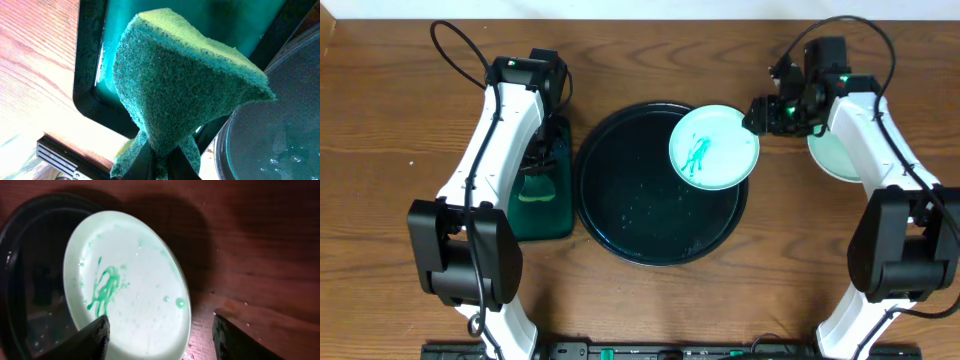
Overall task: Clean dirty plates on tray and stack at the side
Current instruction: 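Release the plate and move the right gripper to the remaining plate, then pinch the remaining plate's rim and drag it to the tray center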
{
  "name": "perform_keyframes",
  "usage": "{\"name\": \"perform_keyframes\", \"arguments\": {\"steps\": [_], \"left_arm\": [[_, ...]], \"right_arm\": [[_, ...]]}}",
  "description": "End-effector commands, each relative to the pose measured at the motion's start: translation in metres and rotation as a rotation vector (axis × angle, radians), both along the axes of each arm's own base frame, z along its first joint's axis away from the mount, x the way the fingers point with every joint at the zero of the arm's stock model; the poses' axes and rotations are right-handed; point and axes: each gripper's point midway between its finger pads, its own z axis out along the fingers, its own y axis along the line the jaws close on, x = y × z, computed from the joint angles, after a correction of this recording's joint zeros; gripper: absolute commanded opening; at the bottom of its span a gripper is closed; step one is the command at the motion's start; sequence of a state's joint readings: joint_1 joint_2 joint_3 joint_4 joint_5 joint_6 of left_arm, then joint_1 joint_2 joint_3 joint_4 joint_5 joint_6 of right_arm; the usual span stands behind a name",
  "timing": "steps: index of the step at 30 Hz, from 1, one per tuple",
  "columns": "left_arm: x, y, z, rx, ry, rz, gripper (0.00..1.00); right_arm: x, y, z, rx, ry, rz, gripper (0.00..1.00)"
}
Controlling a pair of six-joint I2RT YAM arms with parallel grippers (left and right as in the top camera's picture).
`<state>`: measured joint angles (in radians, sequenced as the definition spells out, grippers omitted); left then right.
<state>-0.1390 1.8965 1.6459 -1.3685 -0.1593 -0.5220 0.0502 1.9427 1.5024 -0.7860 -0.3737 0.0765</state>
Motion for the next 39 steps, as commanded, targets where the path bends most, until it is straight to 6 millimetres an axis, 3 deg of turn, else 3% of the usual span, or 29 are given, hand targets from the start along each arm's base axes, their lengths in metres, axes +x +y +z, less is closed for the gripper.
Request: {"name": "perform_keyframes", "arguments": {"steps": [1, 6, 10, 12, 13, 14, 21, 28, 32, 39], "left_arm": [[-0.003, 0.003, -0.004, 0.007, 0.025, -0.005, 0.08], [-0.003, 0.003, -0.004, 0.007, 0.025, -0.005, 0.07], [-0.003, 0.003, -0.004, 0.007, 0.025, -0.005, 0.08], [-0.003, 0.003, -0.004, 0.008, 0.025, -0.005, 0.07], [-0.003, 0.003, -0.004, 0.008, 0.025, -0.005, 0.08], [-0.003, 0.003, -0.004, 0.007, 0.025, -0.005, 0.08], [-0.003, 0.003, -0.004, 0.008, 0.025, -0.005, 0.07], [-0.003, 0.003, -0.004, 0.007, 0.025, -0.005, 0.07], [-0.001, 0.002, -0.005, 0.006, 0.02, -0.01, 0.08], [0.021, -0.001, -0.01, -0.009, -0.066, -0.049, 0.07]], "right_arm": [[-0.006, 0.004, -0.02, -0.002, 0.055, -0.022, 0.63], [-0.009, 0.005, -0.049, -0.003, 0.123, -0.032, 0.63], [-0.011, 0.005, -0.066, -0.001, 0.165, -0.049, 0.55], [-0.012, 0.005, -0.076, 0.002, 0.19, -0.069, 0.47], [-0.012, 0.005, -0.079, 0.002, 0.197, -0.072, 0.3], [-0.011, 0.005, -0.079, 0.002, 0.195, -0.072, 0.21], [-0.011, 0.005, -0.078, 0.006, 0.198, -0.085, 0.02], [-0.022, 0.015, -0.066, 0.013, 0.208, -0.037, 0.02], [-0.036, 0.039, -0.053, 0.006, 0.214, 0.039, 0.01], [-0.067, 0.098, -0.055, -0.016, 0.249, 0.185, 0.01]]}}
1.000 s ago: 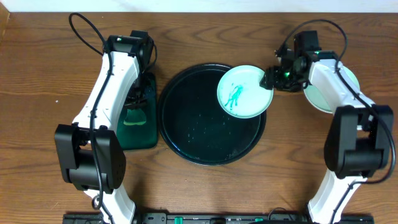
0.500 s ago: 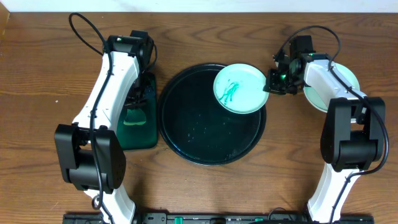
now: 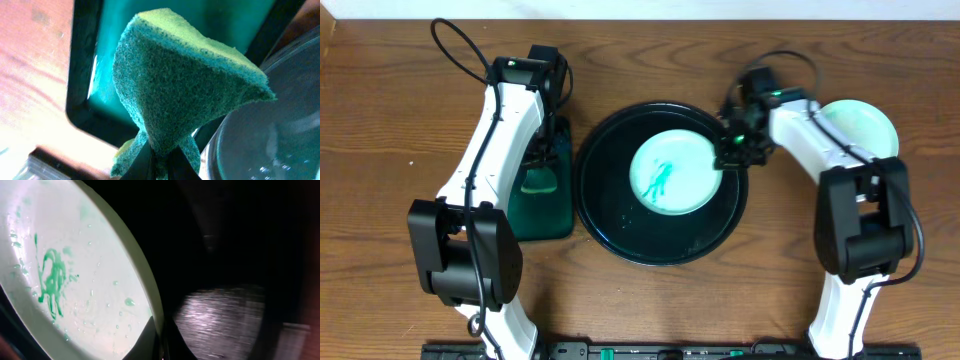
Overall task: Clean dirty plates on tray and stack at the side
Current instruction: 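Pinch the remaining plate's rim and drag it to the tray center, then raise the left gripper with the sponge out of the basin toward the plate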
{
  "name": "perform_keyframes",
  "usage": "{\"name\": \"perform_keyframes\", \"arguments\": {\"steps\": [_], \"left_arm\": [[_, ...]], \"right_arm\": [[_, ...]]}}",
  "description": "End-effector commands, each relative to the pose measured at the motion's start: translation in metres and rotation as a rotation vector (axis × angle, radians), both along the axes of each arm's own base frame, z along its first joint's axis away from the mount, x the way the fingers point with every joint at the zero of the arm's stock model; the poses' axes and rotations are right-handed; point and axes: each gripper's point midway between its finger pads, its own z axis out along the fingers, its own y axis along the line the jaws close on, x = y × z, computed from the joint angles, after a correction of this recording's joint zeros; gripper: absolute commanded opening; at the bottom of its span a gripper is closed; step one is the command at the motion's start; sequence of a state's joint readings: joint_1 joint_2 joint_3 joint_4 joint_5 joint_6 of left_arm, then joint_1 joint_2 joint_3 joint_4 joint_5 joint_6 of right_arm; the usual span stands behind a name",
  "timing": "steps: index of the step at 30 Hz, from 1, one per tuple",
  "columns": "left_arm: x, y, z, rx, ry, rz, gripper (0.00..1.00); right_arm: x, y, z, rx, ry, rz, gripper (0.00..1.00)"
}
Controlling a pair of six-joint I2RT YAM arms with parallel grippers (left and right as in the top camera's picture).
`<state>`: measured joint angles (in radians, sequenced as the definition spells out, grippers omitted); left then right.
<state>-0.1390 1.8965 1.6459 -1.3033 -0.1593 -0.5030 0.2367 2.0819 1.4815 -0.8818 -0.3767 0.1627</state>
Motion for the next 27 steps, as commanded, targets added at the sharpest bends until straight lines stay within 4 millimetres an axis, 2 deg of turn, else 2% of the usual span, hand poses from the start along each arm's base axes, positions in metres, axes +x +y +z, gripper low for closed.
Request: {"name": "perform_keyframes", "arguments": {"steps": [1, 5, 10, 16, 21, 27], "left_arm": [[0.009, 0.001, -0.011, 0.001, -0.018, -0.037, 0.07], [0.013, 0.001, -0.031, -0.002, -0.037, -0.059, 0.08], [0.001, 0.003, -0.062, 0.0, -0.011, -0.056, 0.07], [-0.013, 0.015, -0.084, 0.001, 0.02, -0.023, 0.07], [-0.022, 0.009, -0.111, -0.14, 0.057, 0.039, 0.08], [-0.023, 0.005, -0.113, -0.186, 0.065, 0.056, 0.07]], "right_arm": [[-0.01, 0.03, 0.012, 0.013, -0.04, 0.081, 0.01], [-0.012, 0.04, 0.011, -0.005, -0.047, 0.081, 0.01], [-0.014, 0.041, 0.011, -0.006, -0.04, 0.083, 0.01], [-0.014, 0.041, 0.011, -0.006, -0.04, 0.083, 0.01], [-0.016, 0.041, 0.01, -0.008, -0.034, 0.084, 0.01], [-0.018, 0.04, 0.01, -0.011, -0.024, 0.084, 0.01]]}}
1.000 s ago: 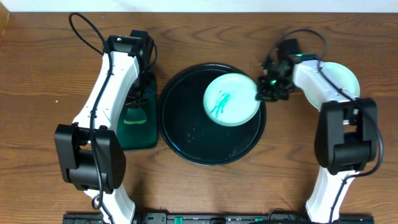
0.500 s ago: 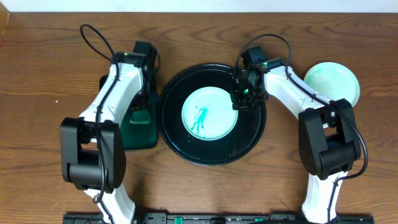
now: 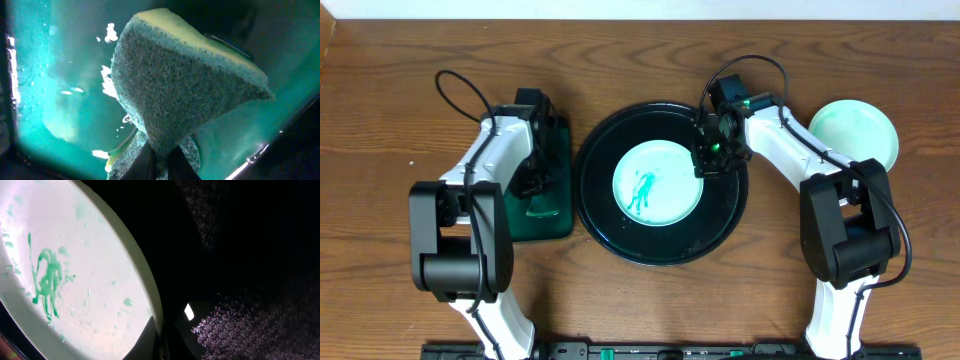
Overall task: Clean dirty plates on tray and stack at the side
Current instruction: 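Raise the left gripper with the sponge out of the basin toward the plate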
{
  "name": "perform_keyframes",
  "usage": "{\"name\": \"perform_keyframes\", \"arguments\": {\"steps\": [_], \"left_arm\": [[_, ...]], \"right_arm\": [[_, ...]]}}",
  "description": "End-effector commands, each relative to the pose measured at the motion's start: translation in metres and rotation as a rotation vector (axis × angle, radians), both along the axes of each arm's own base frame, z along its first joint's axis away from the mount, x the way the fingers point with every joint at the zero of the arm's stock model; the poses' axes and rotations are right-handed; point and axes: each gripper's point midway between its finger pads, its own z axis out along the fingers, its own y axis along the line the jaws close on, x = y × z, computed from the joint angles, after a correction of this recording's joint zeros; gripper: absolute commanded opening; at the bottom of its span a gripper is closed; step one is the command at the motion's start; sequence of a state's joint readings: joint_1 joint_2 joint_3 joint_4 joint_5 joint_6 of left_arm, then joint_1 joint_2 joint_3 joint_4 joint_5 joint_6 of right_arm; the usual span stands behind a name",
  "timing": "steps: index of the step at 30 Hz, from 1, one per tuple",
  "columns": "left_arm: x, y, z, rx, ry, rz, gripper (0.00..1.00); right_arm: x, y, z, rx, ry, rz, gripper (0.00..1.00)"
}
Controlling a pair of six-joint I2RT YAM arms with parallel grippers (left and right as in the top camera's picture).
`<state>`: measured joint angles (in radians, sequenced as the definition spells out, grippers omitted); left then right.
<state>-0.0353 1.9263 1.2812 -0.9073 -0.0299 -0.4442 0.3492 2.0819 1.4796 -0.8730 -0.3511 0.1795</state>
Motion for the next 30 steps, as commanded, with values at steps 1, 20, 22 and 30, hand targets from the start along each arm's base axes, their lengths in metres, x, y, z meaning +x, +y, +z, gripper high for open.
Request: {"name": "perform_keyframes", "arguments": {"steps": [1, 20, 22, 30], "left_arm": [[-0.008, -0.009, -0.009, -0.056, 0.042, -0.008, 0.07], [0.002, -0.068, 0.124, -0.198, -0.324, -0.159, 0.07], [-0.001, -0.086, 0.12, -0.236, -0.307, -0.197, 0.07], [-0.002, -0.145, 0.084, -0.256, -0.235, -0.344, 0.07]], "right_arm": [[-0.001, 0.002, 0.012, 0.012, -0.016, -0.011, 0.01], [0.002, 0.003, 0.012, 0.017, -0.029, -0.011, 0.01], [0.003, 0.003, 0.012, 0.018, -0.031, -0.011, 0.01], [0.003, 0.003, 0.012, 0.019, -0.031, -0.014, 0.01]]}}
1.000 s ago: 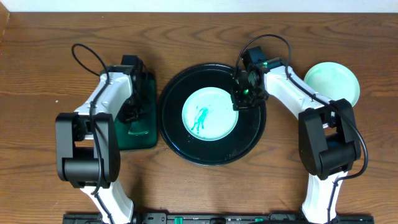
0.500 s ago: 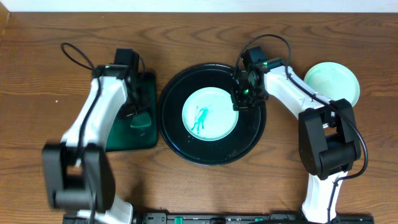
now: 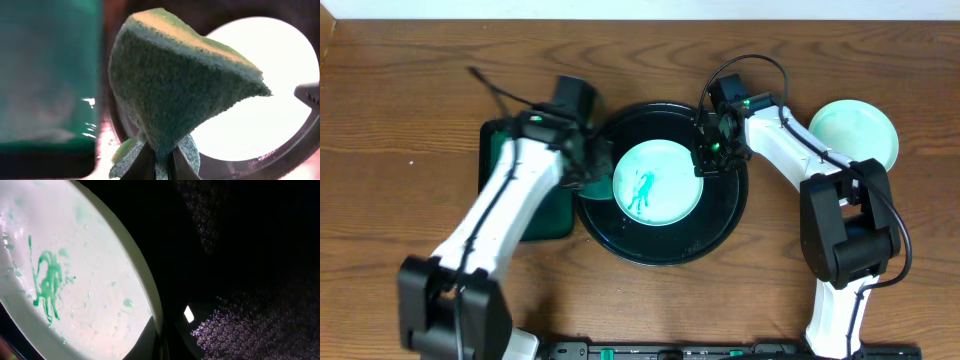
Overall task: Clean dirty plates on tray and stack at the side
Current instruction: 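Raise the left gripper with the sponge out of the basin toward the plate, then scrub the plate with the sponge while the right gripper holds its rim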
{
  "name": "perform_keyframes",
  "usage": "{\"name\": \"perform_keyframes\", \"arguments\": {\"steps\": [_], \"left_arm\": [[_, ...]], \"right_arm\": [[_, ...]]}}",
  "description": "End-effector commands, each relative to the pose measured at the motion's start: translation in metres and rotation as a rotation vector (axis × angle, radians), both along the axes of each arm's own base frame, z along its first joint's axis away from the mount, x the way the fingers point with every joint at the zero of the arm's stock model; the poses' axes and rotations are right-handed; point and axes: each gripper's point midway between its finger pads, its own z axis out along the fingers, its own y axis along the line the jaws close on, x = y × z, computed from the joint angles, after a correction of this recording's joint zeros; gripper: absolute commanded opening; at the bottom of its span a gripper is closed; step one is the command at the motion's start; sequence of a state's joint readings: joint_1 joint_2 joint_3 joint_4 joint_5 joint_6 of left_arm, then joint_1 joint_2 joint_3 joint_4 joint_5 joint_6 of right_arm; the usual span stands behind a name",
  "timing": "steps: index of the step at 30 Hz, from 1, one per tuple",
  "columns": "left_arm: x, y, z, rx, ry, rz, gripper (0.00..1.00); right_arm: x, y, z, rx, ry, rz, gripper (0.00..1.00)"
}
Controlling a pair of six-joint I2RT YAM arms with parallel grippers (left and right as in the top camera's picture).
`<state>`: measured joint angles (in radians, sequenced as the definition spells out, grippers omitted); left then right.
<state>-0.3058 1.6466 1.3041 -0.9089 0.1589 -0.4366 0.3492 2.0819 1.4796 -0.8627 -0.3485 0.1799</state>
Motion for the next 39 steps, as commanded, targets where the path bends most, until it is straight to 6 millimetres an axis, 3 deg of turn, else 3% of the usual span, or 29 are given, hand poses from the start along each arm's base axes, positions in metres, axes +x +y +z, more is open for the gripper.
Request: {"name": "perform_keyframes", "arguments": {"steps": [1, 10, 16, 20, 27, 31, 35, 36, 39], "left_arm": [[-0.001, -0.026, -0.018, -0.006, 0.033, -0.069, 0.07], [-0.008, -0.076, -0.08, -0.061, 0.156, -0.159, 0.07], [-0.023, -0.101, -0.105, -0.161, 0.257, -0.201, 0.07], [-0.033, -0.126, -0.101, -0.293, 0.295, -0.258, 0.07], [-0.032, -0.174, -0.071, -0.578, 0.274, -0.339, 0.07], [-0.021, -0.174, -0.072, -0.567, 0.247, -0.303, 0.08], [-0.007, -0.154, -0.084, -0.471, 0.216, -0.232, 0.07], [0.004, -0.126, -0.097, -0.348, 0.196, -0.162, 0.08], [0.013, -0.084, -0.11, -0.191, 0.188, -0.078, 0.07]], "right_arm": [[0.001, 0.003, 0.012, 0.018, -0.021, -0.012, 0.01], [0.001, 0.003, 0.012, 0.018, -0.021, -0.012, 0.01], [0.001, 0.003, 0.012, 0.017, -0.021, -0.012, 0.01], [0.001, 0.003, 0.012, 0.017, -0.021, -0.013, 0.01], [0.0, 0.003, 0.012, 0.016, -0.018, -0.013, 0.01], [-0.001, 0.002, 0.012, 0.015, -0.011, -0.02, 0.01], [-0.002, 0.002, 0.012, 0.013, -0.007, -0.02, 0.01], [-0.003, 0.002, 0.012, 0.012, -0.003, -0.02, 0.01], [-0.004, 0.001, 0.012, 0.009, 0.003, -0.02, 0.01]]}}
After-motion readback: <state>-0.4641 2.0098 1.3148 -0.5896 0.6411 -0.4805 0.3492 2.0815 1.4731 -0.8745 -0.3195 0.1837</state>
